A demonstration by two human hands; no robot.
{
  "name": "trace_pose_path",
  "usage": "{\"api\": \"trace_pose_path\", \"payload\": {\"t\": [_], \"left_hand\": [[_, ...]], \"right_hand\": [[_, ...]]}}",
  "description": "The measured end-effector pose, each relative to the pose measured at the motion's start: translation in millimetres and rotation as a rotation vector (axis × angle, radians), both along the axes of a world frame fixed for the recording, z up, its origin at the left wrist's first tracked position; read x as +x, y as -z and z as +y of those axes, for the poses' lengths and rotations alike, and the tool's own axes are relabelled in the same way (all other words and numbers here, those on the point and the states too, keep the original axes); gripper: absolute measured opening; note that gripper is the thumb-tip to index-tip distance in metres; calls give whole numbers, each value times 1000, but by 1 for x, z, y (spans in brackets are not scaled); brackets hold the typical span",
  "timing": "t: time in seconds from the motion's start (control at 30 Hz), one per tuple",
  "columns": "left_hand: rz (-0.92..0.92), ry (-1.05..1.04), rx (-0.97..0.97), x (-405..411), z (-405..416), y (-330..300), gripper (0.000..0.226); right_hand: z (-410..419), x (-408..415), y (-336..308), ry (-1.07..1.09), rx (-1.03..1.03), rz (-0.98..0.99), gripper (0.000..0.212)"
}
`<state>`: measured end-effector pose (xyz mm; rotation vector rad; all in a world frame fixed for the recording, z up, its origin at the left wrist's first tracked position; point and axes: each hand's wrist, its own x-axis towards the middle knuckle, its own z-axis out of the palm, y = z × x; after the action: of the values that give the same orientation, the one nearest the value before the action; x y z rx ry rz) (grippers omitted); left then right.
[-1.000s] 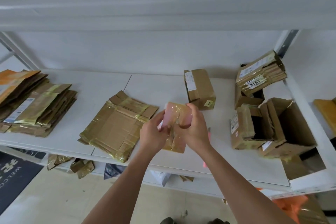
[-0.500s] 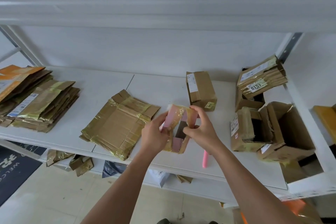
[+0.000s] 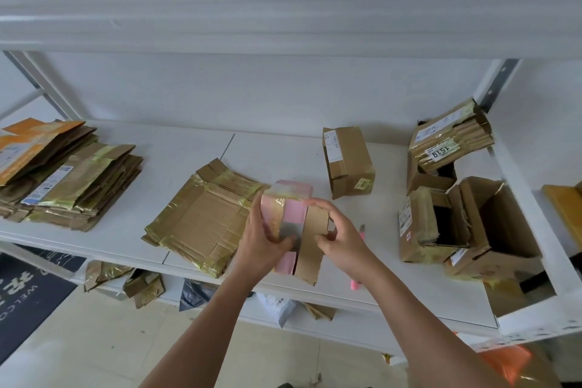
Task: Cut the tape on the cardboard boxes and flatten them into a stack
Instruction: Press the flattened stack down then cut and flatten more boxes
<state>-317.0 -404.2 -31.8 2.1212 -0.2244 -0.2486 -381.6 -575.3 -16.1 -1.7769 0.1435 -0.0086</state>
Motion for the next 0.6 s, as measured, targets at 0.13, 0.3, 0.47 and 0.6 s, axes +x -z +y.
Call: {"api": "trace_pose_path", "payload": {"t": [0.13,0.3,0.47,0.6], "left_hand": [[-54,-102,-12,-9,-5,1,85],[8,-87,-111,-6,-6,-4,78],[20,8,-139,3,-9,-15,67],[72,145,-118,8,-14,-23,57]], "right_hand": [[-10,1,4,-33,-54,14,66],[-29,7,2,10,-228,-81,55],[-40,11,0,-3,-684,-180,54],[-40,18,-4,16,-893,-126,84]]}}
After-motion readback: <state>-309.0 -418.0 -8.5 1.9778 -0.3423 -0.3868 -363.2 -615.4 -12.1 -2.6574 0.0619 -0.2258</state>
